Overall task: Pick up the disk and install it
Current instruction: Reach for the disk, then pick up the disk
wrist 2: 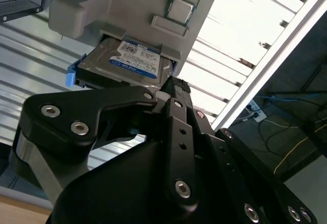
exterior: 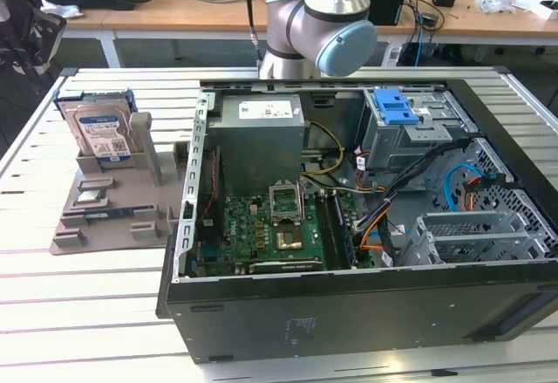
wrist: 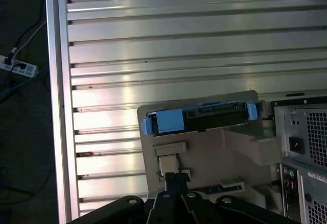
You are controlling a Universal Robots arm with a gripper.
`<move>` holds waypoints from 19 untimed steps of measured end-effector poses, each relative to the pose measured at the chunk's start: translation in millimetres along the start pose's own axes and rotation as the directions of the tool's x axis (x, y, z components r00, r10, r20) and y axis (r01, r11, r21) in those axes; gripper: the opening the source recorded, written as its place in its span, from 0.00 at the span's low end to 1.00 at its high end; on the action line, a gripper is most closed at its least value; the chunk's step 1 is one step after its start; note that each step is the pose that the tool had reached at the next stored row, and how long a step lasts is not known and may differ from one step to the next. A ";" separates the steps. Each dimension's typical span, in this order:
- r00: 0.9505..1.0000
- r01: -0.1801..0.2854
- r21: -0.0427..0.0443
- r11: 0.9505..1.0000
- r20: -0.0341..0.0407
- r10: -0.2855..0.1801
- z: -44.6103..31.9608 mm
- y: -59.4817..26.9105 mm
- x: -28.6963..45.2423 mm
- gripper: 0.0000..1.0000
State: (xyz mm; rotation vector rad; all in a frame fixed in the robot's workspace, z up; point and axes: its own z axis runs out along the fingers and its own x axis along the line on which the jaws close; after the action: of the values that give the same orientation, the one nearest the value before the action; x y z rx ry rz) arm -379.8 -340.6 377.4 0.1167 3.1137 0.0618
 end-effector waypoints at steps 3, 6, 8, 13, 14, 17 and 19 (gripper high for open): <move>1.000 0.000 0.000 1.000 0.000 0.000 0.1 0.0 -0.1 0.11; 1.000 0.000 0.000 1.000 0.000 0.000 0.1 0.0 -0.1 0.11; 1.000 0.000 0.000 1.000 0.000 0.000 0.1 0.0 0.0 0.11; 1.000 0.000 0.000 1.000 0.000 0.000 0.2 0.1 0.0 0.11; 1.000 0.001 0.000 1.000 0.000 -0.001 0.2 0.1 0.0 0.11; 0.994 0.107 -0.003 0.994 -0.004 -0.107 0.3 0.1 0.0 0.11; 0.988 0.153 -0.004 0.988 -0.006 -0.153 0.2 0.1 0.0 0.11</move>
State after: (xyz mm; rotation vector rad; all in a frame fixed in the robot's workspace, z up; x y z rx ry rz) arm -379.8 -340.5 377.2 -0.1222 3.1164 0.0642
